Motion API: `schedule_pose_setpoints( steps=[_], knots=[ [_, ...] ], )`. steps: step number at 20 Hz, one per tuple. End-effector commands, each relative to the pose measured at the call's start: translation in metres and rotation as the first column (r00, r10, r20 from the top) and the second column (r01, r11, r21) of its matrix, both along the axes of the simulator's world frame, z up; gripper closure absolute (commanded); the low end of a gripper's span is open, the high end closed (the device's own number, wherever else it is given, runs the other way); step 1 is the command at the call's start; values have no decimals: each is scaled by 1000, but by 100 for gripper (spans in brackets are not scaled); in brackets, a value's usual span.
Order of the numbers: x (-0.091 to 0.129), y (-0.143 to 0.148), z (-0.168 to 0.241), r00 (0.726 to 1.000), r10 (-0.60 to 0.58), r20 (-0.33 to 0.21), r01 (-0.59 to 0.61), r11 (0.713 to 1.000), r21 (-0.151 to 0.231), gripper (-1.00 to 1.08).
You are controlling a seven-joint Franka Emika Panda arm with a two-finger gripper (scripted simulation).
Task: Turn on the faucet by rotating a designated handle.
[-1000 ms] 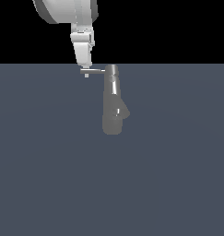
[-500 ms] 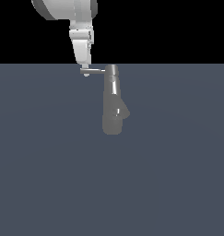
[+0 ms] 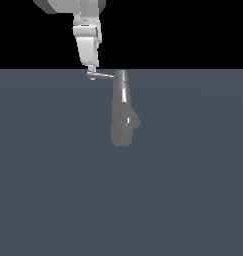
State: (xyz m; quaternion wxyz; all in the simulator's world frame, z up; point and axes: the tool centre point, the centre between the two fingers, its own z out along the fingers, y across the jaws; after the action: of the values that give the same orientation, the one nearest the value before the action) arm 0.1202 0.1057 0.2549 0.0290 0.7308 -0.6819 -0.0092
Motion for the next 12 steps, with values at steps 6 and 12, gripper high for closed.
schedule_pose_setpoints(
  steps=[6, 12],
  knots=[
    [-21, 0, 7, 1000, 1, -7, -1, 1000, -1, 108],
    [-36, -1, 15, 1000, 1, -7, -1, 1000, -1, 108]
  ],
)
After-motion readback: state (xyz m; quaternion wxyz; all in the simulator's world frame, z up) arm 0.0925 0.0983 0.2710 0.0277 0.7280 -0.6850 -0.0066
